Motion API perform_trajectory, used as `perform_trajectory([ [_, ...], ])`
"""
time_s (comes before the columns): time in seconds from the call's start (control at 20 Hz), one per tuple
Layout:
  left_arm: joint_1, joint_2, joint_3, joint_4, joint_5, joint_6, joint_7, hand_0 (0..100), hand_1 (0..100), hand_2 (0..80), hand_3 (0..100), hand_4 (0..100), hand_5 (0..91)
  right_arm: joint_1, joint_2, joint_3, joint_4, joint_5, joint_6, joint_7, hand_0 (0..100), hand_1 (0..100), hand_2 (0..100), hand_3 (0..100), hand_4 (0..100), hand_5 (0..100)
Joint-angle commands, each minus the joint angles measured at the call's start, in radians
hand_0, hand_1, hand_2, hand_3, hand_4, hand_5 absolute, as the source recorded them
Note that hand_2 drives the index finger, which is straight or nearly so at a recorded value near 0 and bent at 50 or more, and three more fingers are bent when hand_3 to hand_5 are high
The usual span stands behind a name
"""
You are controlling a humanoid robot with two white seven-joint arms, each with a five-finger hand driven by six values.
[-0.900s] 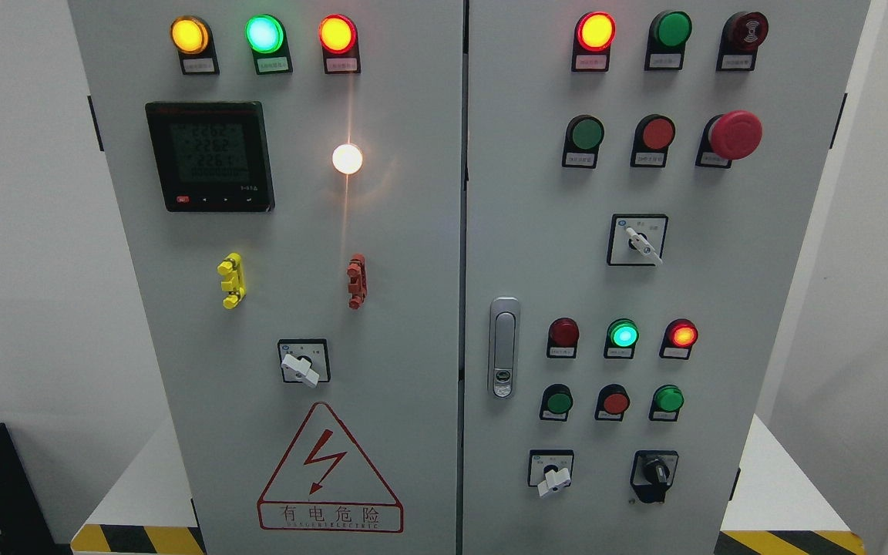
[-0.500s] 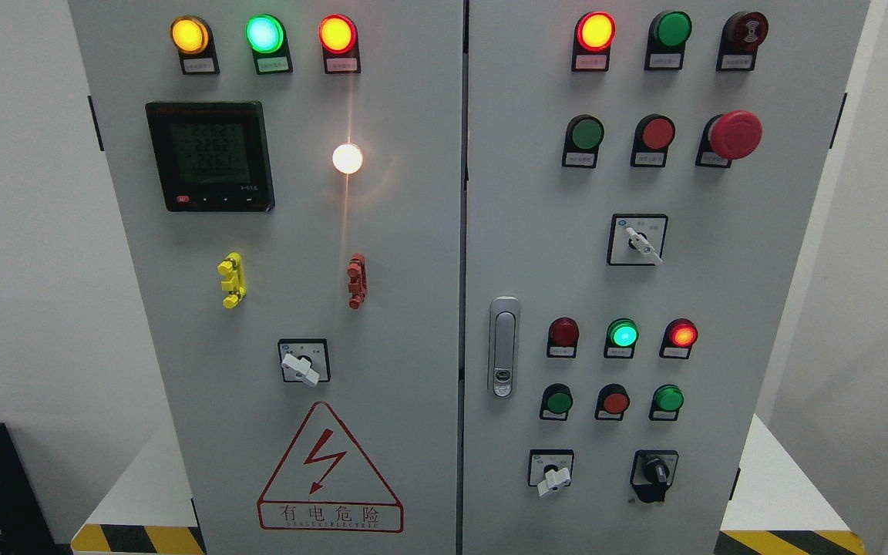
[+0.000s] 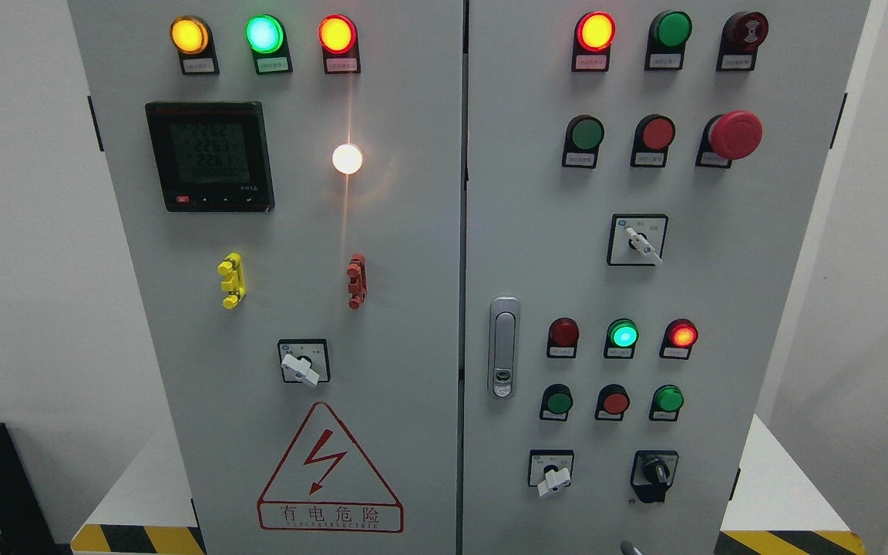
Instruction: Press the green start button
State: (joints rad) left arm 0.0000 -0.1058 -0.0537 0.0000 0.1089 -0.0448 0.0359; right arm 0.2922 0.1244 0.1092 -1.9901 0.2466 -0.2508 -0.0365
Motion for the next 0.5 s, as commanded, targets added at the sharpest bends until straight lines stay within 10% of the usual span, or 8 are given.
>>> perform_trajectory([
  [0.0,-0.023,0.0,0.0,-0.028,0.0,0.0,-0.001,12,56,0.0,0,0,0.0,-0.039,0.0,0.0,0.001,0.167,-0.027,-0.039,12,33,0,49,47,41],
  [0.25,-0.023,0.0,0.0,-0.028,0.0,0.0,-0.001,12,56,0.0,0,0,0.0,-0.077,0.001,-0.003,0.002,0.394,-0.031,-0.085,10,33,0,62,61,60],
  [0.45,-0.023,0.0,0.0,-0.028,0.0,0.0,-0.001,12,56,0.0,0,0,0.0,-0.107,0.004,-0.011,0.013,0.587,-0.031,-0.12,27,34,0,70,71,78],
])
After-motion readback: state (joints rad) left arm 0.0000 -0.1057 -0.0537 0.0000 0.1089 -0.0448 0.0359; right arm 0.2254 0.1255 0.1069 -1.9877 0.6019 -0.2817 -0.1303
